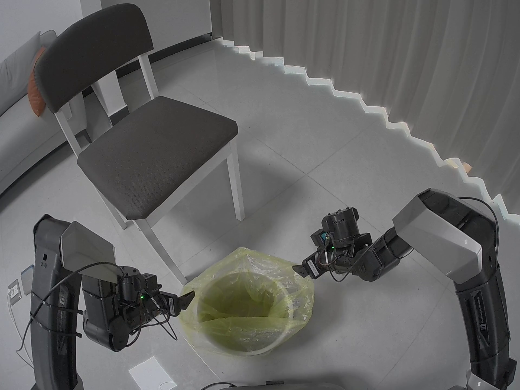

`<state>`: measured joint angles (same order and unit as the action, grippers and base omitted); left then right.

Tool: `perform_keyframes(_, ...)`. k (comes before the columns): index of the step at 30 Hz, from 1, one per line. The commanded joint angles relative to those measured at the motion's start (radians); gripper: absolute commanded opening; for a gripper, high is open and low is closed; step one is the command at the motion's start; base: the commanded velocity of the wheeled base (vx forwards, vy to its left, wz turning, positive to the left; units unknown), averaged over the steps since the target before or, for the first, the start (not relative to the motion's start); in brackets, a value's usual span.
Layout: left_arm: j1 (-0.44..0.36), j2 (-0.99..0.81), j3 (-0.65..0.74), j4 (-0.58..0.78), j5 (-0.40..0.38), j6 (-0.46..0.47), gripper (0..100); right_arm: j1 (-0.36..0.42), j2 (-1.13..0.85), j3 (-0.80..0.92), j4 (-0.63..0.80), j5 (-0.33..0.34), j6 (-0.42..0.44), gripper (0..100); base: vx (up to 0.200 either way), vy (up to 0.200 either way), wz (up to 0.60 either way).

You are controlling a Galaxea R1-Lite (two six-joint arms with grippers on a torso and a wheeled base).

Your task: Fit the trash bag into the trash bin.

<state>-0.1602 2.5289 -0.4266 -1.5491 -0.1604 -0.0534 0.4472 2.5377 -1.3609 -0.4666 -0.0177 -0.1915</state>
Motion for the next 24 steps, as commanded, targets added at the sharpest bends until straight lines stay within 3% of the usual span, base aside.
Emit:
perform_keyframes(1,0.024,0.001,-0.054,0.058,0.001,0.000,100,-0.002,0.067,-0.101,0.031,-0.018,0.000,100,0.000,0.000,0.00)
perform_keyframes(16,0.016,-0.002,-0.044,0.096,-0.001,0.000,100,0.004,0.099,-0.218,0.194,-0.074,-0.003,100,0.000,0.000,0.00)
perform_keyframes(24,0.022,-0.033,0.057,-0.022,-0.027,-0.011,100,0.005,0.033,-0.176,0.194,-0.074,0.012,100,0.000,0.000,0.00)
